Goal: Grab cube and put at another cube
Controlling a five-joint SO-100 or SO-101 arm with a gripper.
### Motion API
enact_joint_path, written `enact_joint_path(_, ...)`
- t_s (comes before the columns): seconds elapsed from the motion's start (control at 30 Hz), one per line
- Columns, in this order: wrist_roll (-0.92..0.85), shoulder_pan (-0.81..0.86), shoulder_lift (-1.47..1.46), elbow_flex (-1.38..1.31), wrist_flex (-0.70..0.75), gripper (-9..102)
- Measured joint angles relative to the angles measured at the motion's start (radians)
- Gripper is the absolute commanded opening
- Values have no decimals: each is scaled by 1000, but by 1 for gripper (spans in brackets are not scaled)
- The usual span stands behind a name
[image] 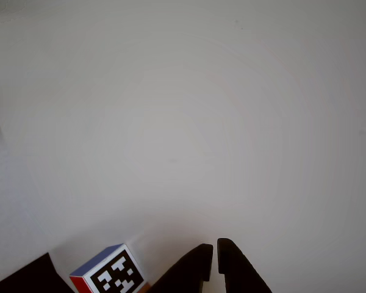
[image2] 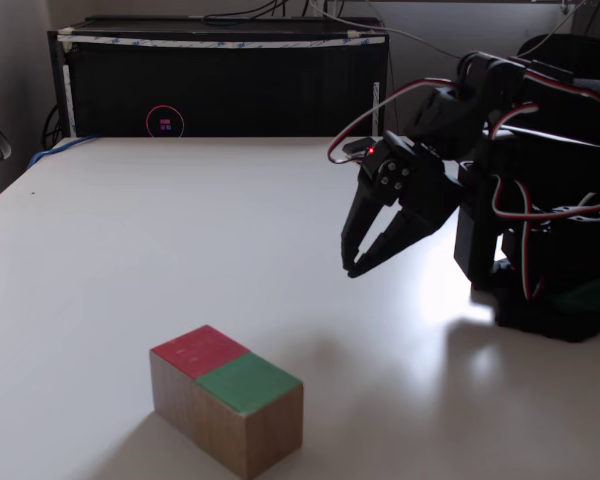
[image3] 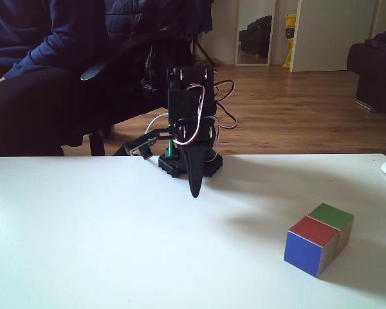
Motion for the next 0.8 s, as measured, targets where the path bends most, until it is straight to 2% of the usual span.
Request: enact_joint_path(0.8, 14, -6, 0, 0, 0, 0)
